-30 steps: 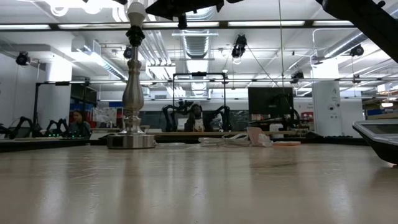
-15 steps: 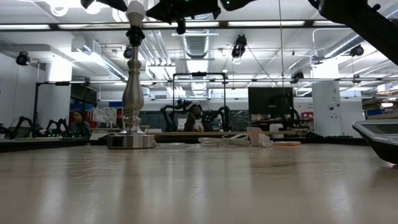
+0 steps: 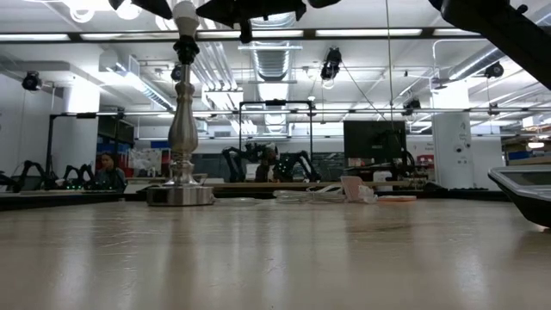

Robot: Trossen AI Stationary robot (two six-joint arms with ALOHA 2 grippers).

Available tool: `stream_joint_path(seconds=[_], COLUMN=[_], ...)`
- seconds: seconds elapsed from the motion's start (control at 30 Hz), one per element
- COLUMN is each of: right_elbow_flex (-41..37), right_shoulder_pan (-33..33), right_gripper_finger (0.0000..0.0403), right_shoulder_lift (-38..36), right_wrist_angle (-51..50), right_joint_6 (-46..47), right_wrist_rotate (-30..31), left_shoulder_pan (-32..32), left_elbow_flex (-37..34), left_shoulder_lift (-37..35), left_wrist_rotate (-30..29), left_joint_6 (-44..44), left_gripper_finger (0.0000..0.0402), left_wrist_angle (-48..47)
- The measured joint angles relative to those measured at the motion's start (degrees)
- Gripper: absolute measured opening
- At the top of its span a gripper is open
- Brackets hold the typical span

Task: Screw lightbulb
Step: Insert the lightbulb into the lamp

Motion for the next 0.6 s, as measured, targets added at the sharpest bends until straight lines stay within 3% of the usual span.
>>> stream_joint_path(seconds=[0.2, 0.4, 0.6], right_elbow_flex=[1.4, 1.5, 1.5], right_shoulder_pan=[-0.6, -1.8, -1.7], right_gripper_finger=[0.0, 0.0, 0.0], right_shoulder_lift=[-0.1, -0.2, 0.5], right_wrist_angle=[-4.8, -4.4, -2.3], right_joint_6=[-1.4, -0.6, -0.3], right_wrist_rotate=[7.6, 7.9, 6.8], left_shoulder_pan=[0.0, 0.0, 0.0], left_elbow_flex=[0.9, -0.1, -0.3], left_shoulder_lift=[-2.8, -4.3, -2.3], left_wrist_rotate=[2.0, 11.0, 12.4], left_joint_6=[-0.9, -1.0, -1.0], left_gripper_finger=[0.002, 0.002, 0.002], left_wrist_angle=[0.2, -1.9, -0.1])
